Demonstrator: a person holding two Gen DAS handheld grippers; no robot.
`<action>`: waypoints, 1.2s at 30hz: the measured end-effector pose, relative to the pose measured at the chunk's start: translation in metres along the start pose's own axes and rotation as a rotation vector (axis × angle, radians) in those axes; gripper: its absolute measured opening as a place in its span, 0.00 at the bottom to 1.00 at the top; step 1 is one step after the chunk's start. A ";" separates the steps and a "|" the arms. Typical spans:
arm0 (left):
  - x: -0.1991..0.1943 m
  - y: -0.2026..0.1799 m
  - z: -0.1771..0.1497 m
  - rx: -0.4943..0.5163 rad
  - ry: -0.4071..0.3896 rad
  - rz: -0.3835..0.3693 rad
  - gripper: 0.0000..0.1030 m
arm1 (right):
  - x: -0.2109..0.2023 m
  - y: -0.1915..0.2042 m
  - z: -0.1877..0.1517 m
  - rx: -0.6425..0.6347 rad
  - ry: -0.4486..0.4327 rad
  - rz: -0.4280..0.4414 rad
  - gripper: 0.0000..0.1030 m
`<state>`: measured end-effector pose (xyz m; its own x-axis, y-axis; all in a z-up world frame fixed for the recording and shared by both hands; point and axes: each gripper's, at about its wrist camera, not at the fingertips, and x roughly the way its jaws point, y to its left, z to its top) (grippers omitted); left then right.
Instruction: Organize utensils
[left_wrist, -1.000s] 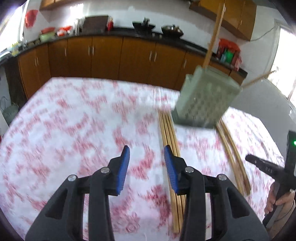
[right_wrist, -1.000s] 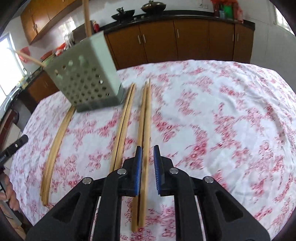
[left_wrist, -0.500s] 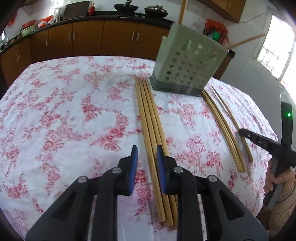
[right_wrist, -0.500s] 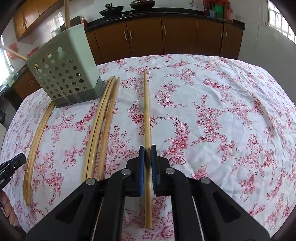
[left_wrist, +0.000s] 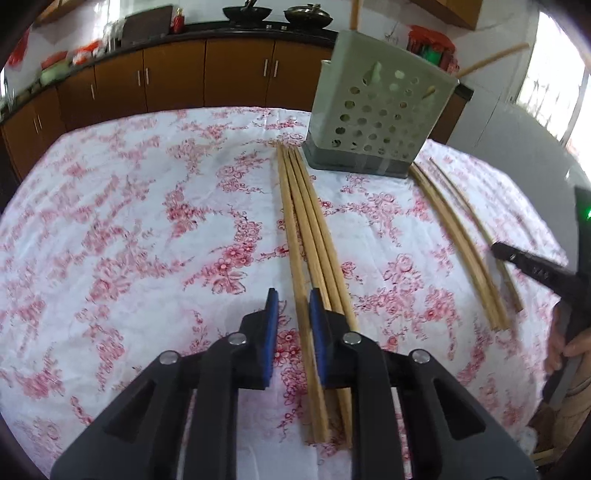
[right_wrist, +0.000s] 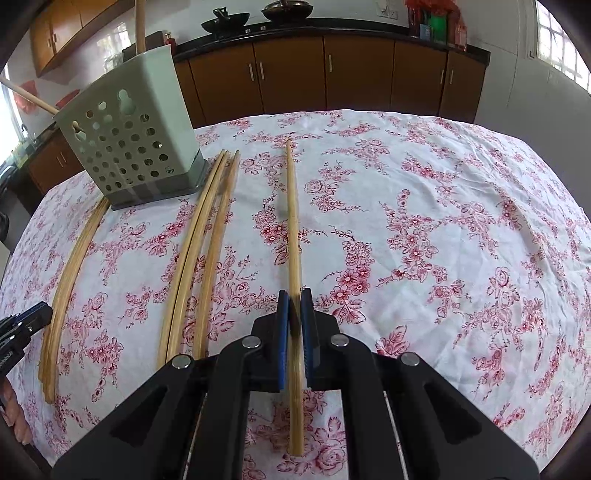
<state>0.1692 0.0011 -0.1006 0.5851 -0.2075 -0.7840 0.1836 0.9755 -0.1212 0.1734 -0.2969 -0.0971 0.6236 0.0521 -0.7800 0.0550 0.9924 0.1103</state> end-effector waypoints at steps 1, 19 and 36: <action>0.000 0.000 0.000 0.006 0.001 0.008 0.16 | 0.000 0.000 0.000 -0.004 0.001 -0.003 0.08; 0.009 0.051 0.024 -0.111 -0.002 0.101 0.09 | 0.001 -0.008 0.001 -0.032 -0.043 -0.071 0.08; 0.005 0.079 0.022 -0.210 -0.046 0.031 0.10 | 0.007 -0.017 0.005 -0.002 -0.056 -0.048 0.09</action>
<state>0.2039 0.0757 -0.1004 0.6239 -0.1758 -0.7615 -0.0009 0.9742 -0.2256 0.1809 -0.3137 -0.1013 0.6627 -0.0021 -0.7489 0.0846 0.9938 0.0721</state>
